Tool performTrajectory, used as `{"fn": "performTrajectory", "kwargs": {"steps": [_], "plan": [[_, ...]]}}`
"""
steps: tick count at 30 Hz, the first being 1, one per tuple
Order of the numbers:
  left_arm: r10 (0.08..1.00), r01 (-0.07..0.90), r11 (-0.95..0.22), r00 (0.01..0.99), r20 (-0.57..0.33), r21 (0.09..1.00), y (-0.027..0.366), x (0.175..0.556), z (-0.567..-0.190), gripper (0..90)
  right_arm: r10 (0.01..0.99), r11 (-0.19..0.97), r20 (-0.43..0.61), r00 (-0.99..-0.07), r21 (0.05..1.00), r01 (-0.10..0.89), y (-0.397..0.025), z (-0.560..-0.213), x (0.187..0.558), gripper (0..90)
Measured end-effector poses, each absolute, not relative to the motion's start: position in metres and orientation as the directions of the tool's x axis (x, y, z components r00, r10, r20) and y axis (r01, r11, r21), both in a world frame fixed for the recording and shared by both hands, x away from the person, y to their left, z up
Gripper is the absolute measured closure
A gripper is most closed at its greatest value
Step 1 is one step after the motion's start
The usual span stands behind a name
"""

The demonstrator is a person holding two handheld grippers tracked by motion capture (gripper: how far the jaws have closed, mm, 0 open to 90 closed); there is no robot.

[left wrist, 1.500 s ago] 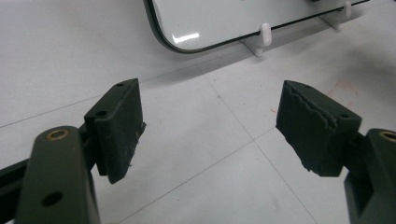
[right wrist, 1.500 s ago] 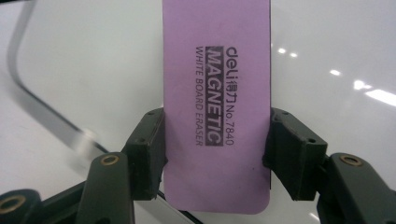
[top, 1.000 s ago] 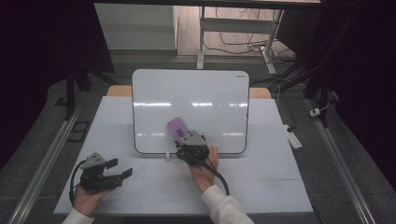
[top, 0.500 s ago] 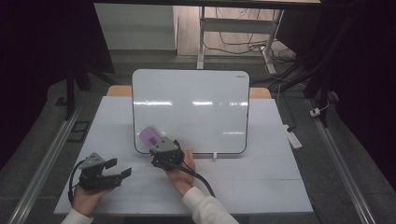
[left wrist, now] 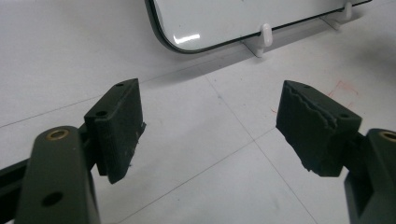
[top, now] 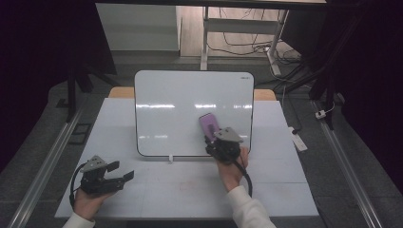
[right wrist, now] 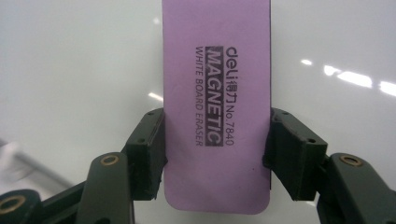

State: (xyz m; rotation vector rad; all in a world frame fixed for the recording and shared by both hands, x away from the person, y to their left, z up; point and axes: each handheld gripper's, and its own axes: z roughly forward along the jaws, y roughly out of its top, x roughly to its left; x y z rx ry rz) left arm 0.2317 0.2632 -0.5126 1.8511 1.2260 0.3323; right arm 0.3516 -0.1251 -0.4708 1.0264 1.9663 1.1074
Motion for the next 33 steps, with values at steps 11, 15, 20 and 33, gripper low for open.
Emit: {"fn": "performTrajectory", "kwargs": {"steps": [11, 15, 20, 33], "plan": [[0.847, 0.615, -0.138, 0.479, -0.229, 0.777, 0.263, 0.231, -0.512, 24.0, 0.896, 0.269, -0.106, -0.431, 0.902, 0.337, -0.152, -0.464, 0.357, 41.3], [0.847, 0.615, -0.140, 0.481, -0.228, 0.776, 0.263, 0.232, -0.512, 24.0, 0.872, 0.265, -0.086, -0.481, 0.910, 0.318, -0.149, -0.464, 0.349, 41.3], [0.845, 0.613, -0.143, 0.484, -0.226, 0.777, 0.260, 0.231, -0.512, 24.0, 0.828, 0.280, -0.067, -0.556, 0.909, 0.308, -0.143, -0.466, 0.335, 41.3], [0.844, 0.605, -0.137, 0.486, -0.227, 0.785, 0.257, 0.229, -0.509, 24.1, 0.745, 0.314, -0.029, -0.667, 0.896, 0.312, -0.130, -0.478, 0.306, 41.2]]}}
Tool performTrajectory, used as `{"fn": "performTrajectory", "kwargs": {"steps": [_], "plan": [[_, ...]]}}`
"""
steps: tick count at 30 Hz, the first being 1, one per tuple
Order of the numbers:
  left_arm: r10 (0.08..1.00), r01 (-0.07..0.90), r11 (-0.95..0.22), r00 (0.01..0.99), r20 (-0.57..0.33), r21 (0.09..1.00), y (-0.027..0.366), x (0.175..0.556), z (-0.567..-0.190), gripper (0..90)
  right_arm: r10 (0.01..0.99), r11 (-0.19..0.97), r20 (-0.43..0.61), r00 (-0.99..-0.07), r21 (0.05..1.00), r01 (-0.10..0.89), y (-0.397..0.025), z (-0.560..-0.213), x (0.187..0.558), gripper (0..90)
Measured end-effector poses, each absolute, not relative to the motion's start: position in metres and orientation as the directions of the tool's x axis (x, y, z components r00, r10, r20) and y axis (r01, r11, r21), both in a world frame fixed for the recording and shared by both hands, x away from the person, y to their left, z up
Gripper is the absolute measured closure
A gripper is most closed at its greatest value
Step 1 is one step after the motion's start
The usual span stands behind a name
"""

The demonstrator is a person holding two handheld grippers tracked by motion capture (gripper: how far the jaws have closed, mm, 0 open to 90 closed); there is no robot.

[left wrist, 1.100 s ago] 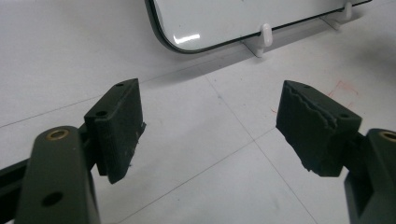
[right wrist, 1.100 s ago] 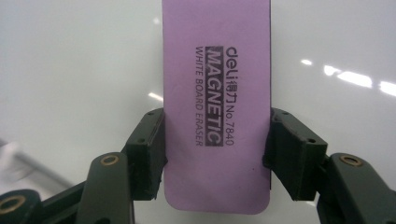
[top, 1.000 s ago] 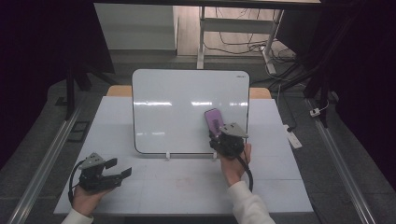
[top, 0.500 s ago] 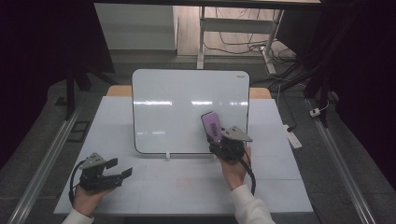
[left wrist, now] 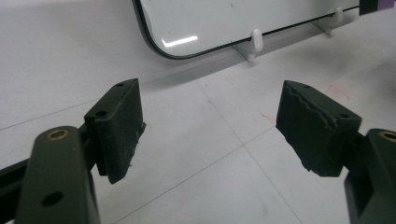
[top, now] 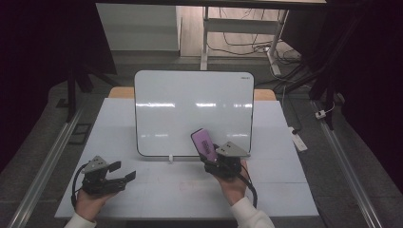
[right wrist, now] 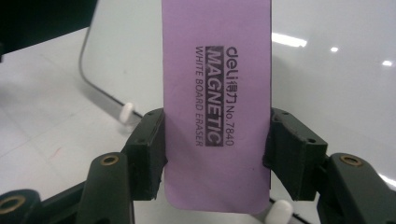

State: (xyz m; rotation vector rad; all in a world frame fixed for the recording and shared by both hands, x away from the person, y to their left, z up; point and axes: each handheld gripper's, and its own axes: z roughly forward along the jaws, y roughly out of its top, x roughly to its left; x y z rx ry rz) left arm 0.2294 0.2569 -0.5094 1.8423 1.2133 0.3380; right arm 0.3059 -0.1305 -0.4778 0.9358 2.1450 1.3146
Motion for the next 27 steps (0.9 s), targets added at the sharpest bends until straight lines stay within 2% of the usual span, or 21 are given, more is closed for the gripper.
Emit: {"fn": "performTrajectory", "kwargs": {"steps": [13, 27], "plan": [[0.809, 0.579, -0.124, 0.529, -0.256, 0.806, 0.239, 0.231, -0.497, 24.3, 0.672, 0.341, -0.022, -0.741, 0.896, 0.283, -0.110, -0.483, 0.288, 41.2], [0.719, 0.541, -0.135, 0.630, -0.294, 0.830, 0.188, 0.253, -0.475, 29.5, 0.630, 0.321, 0.022, -0.777, 0.903, 0.286, -0.092, -0.493, 0.280, 41.1]]}}
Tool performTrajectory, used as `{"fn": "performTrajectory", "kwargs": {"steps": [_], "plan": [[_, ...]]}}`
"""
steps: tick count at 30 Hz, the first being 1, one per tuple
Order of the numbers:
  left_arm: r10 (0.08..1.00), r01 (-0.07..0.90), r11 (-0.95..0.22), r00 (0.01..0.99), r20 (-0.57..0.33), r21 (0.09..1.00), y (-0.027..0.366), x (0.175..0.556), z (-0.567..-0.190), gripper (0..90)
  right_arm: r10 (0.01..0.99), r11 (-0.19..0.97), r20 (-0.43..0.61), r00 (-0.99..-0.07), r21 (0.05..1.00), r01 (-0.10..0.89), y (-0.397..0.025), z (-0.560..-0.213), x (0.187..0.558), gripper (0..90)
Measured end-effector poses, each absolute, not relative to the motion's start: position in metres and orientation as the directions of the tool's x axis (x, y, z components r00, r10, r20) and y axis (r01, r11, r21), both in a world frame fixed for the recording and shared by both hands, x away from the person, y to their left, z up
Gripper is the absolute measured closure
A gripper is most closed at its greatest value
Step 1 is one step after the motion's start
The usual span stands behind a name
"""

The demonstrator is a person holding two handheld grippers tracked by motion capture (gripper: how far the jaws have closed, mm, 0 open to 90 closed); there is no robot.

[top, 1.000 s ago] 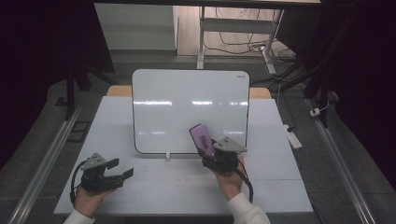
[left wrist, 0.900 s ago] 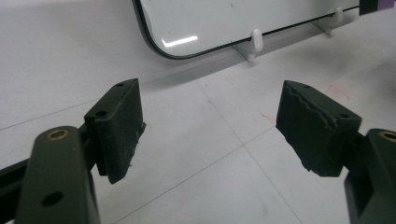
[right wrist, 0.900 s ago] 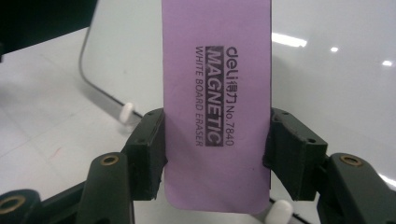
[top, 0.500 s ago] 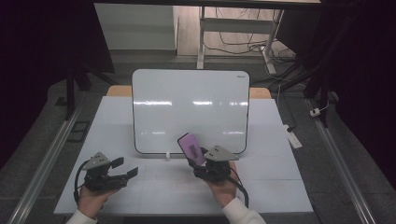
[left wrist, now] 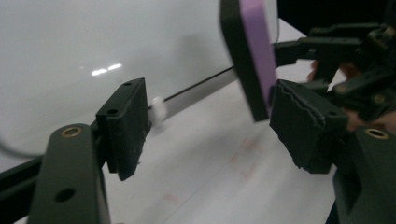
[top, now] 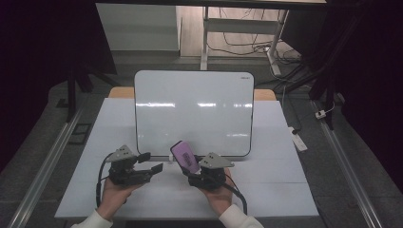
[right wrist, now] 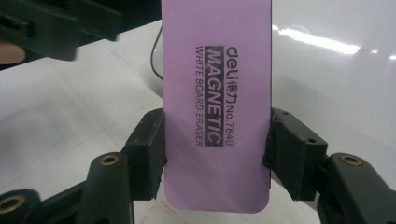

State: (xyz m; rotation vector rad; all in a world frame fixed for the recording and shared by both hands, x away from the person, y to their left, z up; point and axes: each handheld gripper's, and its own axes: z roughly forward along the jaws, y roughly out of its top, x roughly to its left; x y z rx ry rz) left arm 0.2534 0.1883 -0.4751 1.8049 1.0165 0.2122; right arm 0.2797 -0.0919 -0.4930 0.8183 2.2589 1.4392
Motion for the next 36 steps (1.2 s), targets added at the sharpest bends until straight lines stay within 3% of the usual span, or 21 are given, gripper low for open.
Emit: {"fn": "performTrajectory", "kwargs": {"steps": [13, 22, 36], "plan": [[0.661, 0.540, -0.135, 0.673, -0.331, 0.831, 0.157, 0.270, -0.470, 34.0, 0.611, 0.321, 0.010, -0.792, 0.911, 0.259, -0.083, -0.495, 0.272, 41.2], [0.631, 0.545, -0.105, 0.683, -0.368, 0.832, 0.155, 0.273, -0.470, 55.4, 0.612, 0.314, -0.023, -0.791, 0.925, 0.216, -0.082, -0.494, 0.267, 41.2], [0.628, 0.540, -0.090, 0.683, -0.374, 0.837, 0.155, 0.270, -0.472, 62.3, 0.603, 0.328, -0.029, -0.797, 0.920, 0.215, -0.080, -0.496, 0.269, 41.1]]}}
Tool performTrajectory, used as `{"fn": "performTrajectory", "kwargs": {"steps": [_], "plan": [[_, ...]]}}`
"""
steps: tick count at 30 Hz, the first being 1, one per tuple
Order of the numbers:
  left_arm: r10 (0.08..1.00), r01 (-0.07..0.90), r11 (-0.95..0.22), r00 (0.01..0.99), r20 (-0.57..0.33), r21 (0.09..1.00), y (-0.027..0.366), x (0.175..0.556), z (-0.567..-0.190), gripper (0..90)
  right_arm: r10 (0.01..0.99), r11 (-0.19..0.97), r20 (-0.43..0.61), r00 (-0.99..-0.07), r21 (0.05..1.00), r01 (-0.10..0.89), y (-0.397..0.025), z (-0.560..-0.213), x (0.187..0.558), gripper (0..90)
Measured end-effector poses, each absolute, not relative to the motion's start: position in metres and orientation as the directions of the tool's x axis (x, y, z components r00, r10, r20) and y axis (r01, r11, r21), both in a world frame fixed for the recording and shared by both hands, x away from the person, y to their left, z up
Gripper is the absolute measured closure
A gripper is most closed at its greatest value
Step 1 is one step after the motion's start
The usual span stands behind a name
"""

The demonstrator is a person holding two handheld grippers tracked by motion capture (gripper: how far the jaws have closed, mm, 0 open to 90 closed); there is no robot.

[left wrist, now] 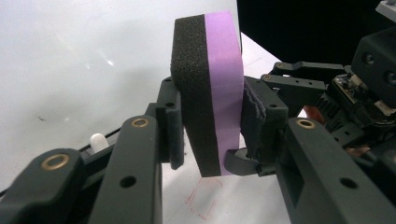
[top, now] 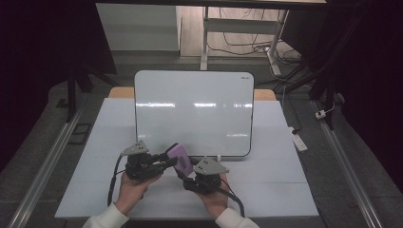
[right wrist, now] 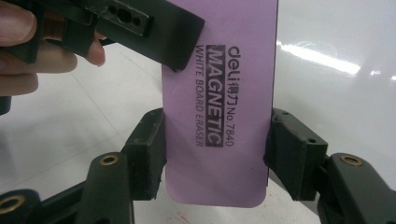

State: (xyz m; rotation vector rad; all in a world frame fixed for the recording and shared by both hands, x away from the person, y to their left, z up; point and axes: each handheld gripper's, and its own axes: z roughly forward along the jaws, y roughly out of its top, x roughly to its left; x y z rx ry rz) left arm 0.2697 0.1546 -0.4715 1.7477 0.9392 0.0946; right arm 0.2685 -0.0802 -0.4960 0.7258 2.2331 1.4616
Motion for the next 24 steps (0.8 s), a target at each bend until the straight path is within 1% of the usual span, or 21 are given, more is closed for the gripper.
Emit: {"fn": "performTrajectory", "kwargs": {"steps": [10, 12, 13, 14, 16, 17, 21, 22, 23, 24], "plan": [[0.627, 0.534, -0.099, 0.689, -0.364, 0.839, 0.157, 0.266, -0.469, 63.9, 0.584, 0.344, -0.026, -0.811, 0.913, 0.218, -0.079, -0.495, 0.269, 40.1], [0.641, 0.523, -0.096, 0.683, -0.349, 0.847, 0.161, 0.265, -0.467, 64.1, 0.565, 0.364, -0.010, -0.825, 0.900, 0.238, -0.081, -0.493, 0.271, 31.7], [0.645, 0.521, -0.090, 0.680, -0.349, 0.849, 0.164, 0.265, -0.466, 64.1, 0.564, 0.372, -0.003, -0.826, 0.894, 0.251, -0.083, -0.493, 0.272, 29.6], [0.651, 0.520, -0.082, 0.674, -0.350, 0.850, 0.168, 0.265, -0.465, 64.1, 0.564, 0.372, -0.003, -0.826, 0.894, 0.251, -0.083, -0.493, 0.272, 29.6], [0.665, 0.518, -0.075, 0.663, -0.344, 0.852, 0.174, 0.265, -0.463, 64.1, 0.567, 0.346, 0.031, -0.823, 0.898, 0.272, -0.099, -0.492, 0.276, 29.1], [0.671, 0.518, -0.072, 0.658, -0.343, 0.852, 0.177, 0.265, -0.463, 64.1, 0.567, 0.346, 0.031, -0.823, 0.898, 0.272, -0.099, -0.492, 0.276, 29.1], [0.689, 0.514, -0.063, 0.642, -0.335, 0.855, 0.187, 0.264, -0.462, 64.1, 0.592, 0.324, 0.035, -0.805, 0.904, 0.277, -0.136, -0.486, 0.282, 28.8], [0.689, 0.514, -0.063, 0.642, -0.335, 0.855, 0.187, 0.264, -0.462, 64.1, 0.592, 0.324, 0.035, -0.805, 0.904, 0.277, -0.136, -0.486, 0.282, 28.8], [0.693, 0.512, -0.063, 0.640, -0.332, 0.856, 0.189, 0.264, -0.462, 64.1, 0.611, 0.323, 0.025, -0.791, 0.905, 0.278, -0.153, -0.486, 0.284, 28.5], [0.694, 0.512, -0.059, 0.638, -0.333, 0.857, 0.191, 0.264, -0.461, 64.1, 0.624, 0.322, 0.020, -0.781, 0.904, 0.280, -0.162, -0.485, 0.285, 28.5]]}}
